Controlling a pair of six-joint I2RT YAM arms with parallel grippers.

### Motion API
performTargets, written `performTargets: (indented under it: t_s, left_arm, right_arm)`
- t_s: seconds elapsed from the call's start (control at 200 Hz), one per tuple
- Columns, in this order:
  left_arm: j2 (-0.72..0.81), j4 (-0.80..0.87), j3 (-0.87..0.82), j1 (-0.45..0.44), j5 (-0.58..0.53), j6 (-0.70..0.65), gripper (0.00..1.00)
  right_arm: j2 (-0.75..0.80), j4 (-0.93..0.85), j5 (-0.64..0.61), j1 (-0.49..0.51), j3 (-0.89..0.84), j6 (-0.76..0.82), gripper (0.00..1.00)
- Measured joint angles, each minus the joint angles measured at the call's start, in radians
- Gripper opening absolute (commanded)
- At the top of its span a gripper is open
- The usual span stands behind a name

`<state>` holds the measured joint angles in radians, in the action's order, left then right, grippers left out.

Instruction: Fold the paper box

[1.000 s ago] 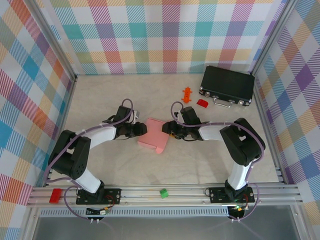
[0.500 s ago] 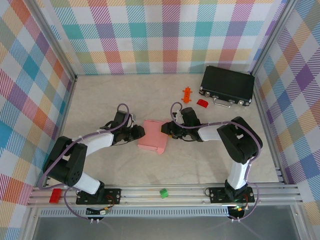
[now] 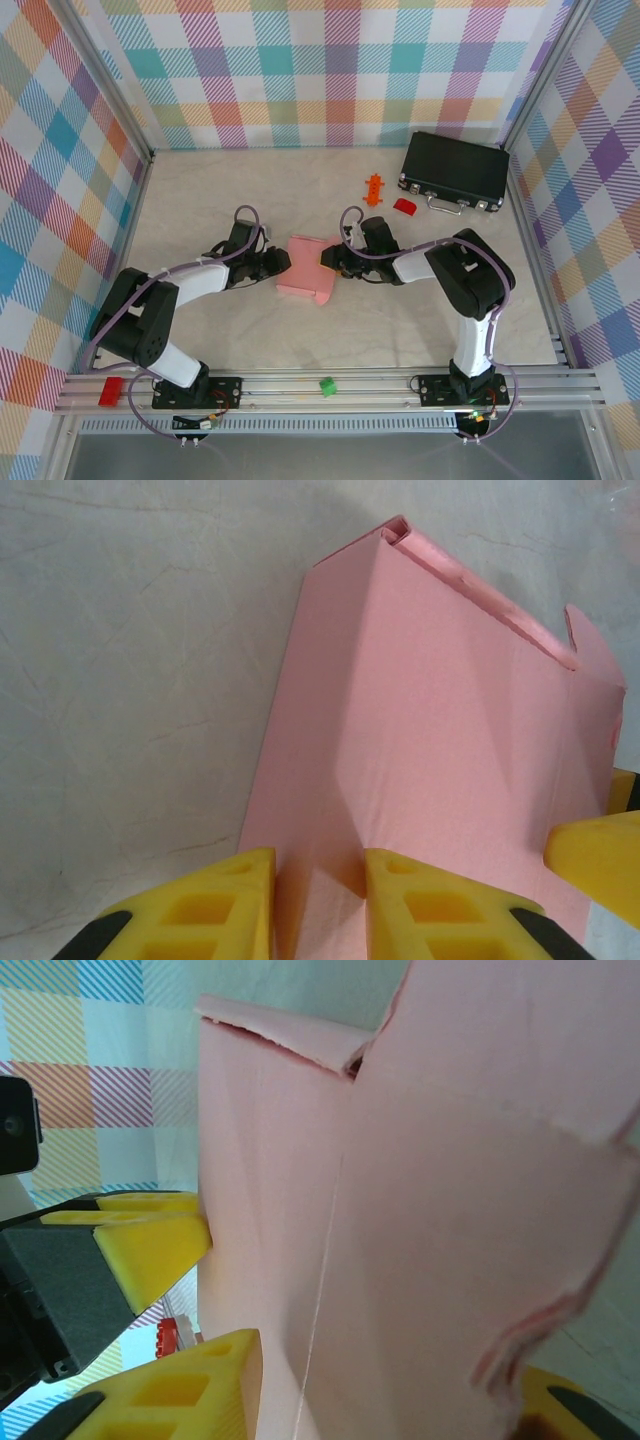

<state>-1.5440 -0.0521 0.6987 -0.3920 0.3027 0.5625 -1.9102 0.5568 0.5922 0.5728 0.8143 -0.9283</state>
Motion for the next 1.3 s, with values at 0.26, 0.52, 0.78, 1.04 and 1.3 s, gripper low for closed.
performTargets:
  t_s: [0.26,0.52,0.78,1.04,1.3]
  left_arm:
    - [-0.024,-0.046,0.005,0.002,0.003,0.016,0.31]
    - [-0.036,-0.081,0.006,0.002,0.008,0.026,0.37]
    - [-0.050,-0.103,0.007,0.002,0.010,0.029,0.40]
    - [-0.090,-0.148,0.011,0.002,0.023,0.052,0.40]
    - [-0.115,-0.151,0.011,-0.005,0.064,0.070,0.41]
  right_arm:
    - [0.008,0.054,0.002,-0.005,-0.024,-0.018,0.37]
    - [0.123,-0.021,-0.005,0.008,-0.023,0.014,0.37]
    - [0.141,-0.071,-0.003,0.013,0.014,0.032,0.37]
    - [0.140,-0.093,0.005,0.021,0.092,0.054,0.37]
    - [0.122,-0.193,-0.005,0.034,0.198,0.099,0.37]
